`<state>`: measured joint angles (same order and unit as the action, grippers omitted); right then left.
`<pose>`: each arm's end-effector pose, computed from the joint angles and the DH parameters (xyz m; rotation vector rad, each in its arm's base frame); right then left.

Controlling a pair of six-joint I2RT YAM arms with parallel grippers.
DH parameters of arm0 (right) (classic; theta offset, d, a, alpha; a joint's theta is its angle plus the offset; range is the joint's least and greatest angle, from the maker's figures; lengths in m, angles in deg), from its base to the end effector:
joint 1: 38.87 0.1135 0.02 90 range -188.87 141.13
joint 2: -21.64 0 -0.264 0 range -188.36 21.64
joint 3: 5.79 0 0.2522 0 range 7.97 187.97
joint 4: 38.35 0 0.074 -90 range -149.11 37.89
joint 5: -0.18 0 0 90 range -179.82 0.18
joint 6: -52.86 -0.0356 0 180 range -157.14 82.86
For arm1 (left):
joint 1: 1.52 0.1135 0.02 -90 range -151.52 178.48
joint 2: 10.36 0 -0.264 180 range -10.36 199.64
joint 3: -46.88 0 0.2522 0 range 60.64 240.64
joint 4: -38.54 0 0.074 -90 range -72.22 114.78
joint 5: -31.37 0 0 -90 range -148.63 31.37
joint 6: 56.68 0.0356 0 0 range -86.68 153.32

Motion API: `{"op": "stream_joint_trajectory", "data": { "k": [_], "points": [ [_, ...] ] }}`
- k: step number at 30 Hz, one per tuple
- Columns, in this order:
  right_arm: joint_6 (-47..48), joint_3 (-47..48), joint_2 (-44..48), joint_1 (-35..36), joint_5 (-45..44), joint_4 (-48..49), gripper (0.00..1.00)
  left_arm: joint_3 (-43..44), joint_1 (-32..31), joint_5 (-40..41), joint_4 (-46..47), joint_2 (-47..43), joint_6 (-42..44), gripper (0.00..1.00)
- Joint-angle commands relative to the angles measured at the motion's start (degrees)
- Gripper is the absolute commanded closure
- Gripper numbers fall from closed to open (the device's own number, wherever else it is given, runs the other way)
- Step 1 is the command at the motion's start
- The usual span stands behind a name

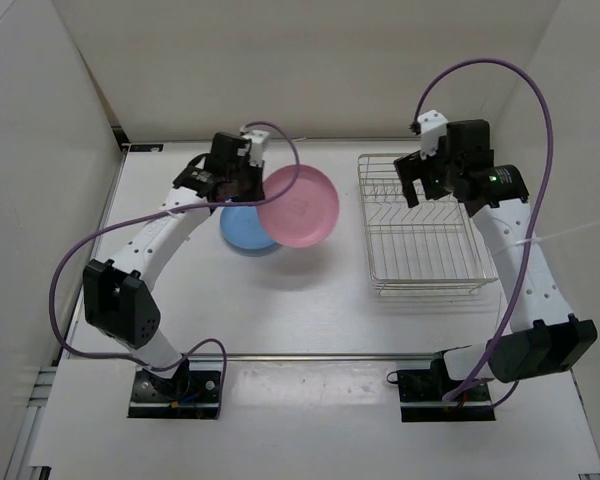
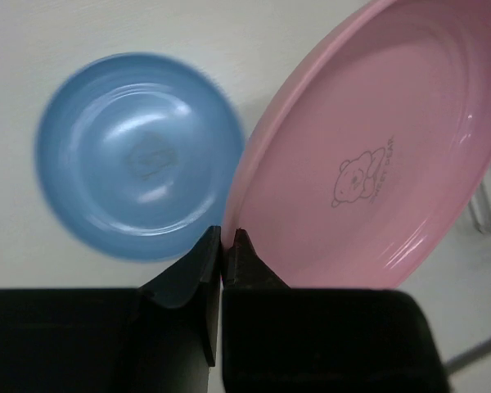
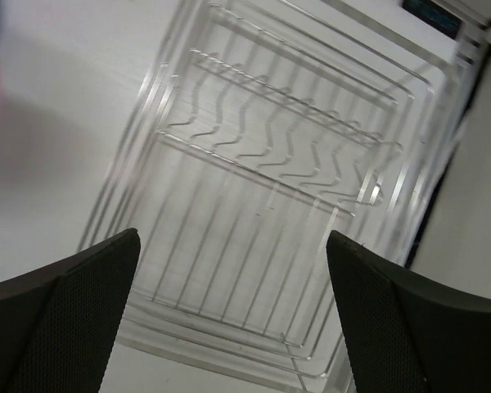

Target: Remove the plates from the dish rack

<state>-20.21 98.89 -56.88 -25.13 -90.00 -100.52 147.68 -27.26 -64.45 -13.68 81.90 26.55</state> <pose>0.2744 0.0670 0.4190 -0.5800 2.1217 -0.0346 0.3218 -0.1591 0.3392 0.4400 2.3218 -0.3982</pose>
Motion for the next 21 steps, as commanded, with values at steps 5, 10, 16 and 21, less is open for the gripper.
{"op": "stream_joint_trajectory", "data": {
  "k": [5,10,16,21],
  "points": [
    [-1.72,-4.95,10.22,-2.57,-7.81,5.42,0.00,-1.79,19.82,-6.44,-0.04,-2.98,-5.89,0.89],
    [-1.11,-6.62,13.65,-2.57,-7.81,6.04,0.00,-7.15,26.34,-16.39,3.55,0.10,-5.89,0.89],
    [-0.58,-7.15,14.19,-2.57,-7.81,5.51,0.00,-7.07,29.78,-23.61,5.32,6.51,-6.68,0.89],
    [-0.58,-6.63,14.19,-2.57,-7.12,4.99,0.00,-5.40,29.78,-24.14,5.32,11.60,-6.68,0.89]
  ]
}}
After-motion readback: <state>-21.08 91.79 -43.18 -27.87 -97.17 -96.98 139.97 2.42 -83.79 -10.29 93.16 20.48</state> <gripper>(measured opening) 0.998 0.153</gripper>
